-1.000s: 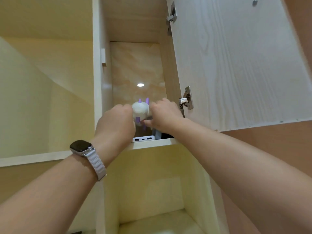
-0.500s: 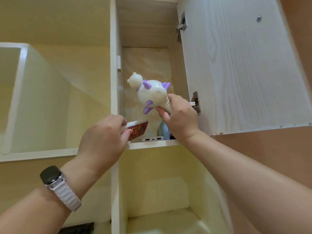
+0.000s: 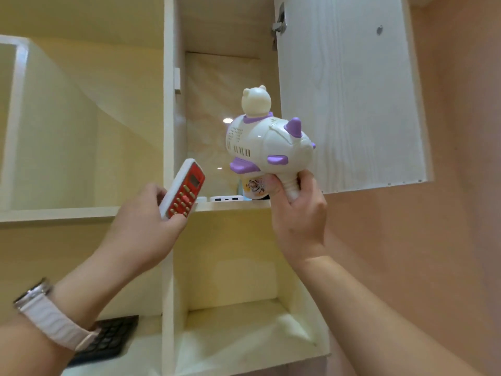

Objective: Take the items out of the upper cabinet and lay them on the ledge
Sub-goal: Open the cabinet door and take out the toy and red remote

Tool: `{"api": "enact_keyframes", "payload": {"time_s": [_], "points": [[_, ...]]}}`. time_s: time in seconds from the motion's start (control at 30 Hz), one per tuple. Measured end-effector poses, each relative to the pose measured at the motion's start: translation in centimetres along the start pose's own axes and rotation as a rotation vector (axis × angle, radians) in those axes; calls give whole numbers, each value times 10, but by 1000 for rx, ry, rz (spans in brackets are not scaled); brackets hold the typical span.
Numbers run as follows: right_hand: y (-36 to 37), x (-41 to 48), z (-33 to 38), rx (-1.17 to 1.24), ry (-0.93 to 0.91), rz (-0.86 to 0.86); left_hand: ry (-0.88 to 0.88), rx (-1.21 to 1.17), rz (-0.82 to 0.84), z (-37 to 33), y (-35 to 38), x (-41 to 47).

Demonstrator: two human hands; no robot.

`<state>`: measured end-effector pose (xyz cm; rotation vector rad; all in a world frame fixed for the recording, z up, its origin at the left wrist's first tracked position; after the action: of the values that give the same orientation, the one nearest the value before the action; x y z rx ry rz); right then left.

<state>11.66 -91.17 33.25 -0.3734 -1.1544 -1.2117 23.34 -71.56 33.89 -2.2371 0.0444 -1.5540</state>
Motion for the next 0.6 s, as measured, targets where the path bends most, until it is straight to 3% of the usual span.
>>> {"api": "enact_keyframes", "payload": {"time_s": [0.23,0.43,0.6], "points": [[-26,-49,2,126,169,48,-228,-659,-39,-11,16,-60],[-47,-100,22,115,363,36,-402,-1002,-10,7,25,-107],[-49,-146,36,30,513,-37,-448,-1122,138,37,24,-135]]}}
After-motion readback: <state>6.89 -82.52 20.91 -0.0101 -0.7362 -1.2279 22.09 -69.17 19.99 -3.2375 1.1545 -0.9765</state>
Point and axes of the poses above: each hand's wrist, its own x-axis towards the middle knuckle, its own y-axis out of the palm, z = x × y, the point moved 3 cm from there along x, towards the middle knuckle, and after that the axes turned 8 degrees about y, right-handed, at the moved point
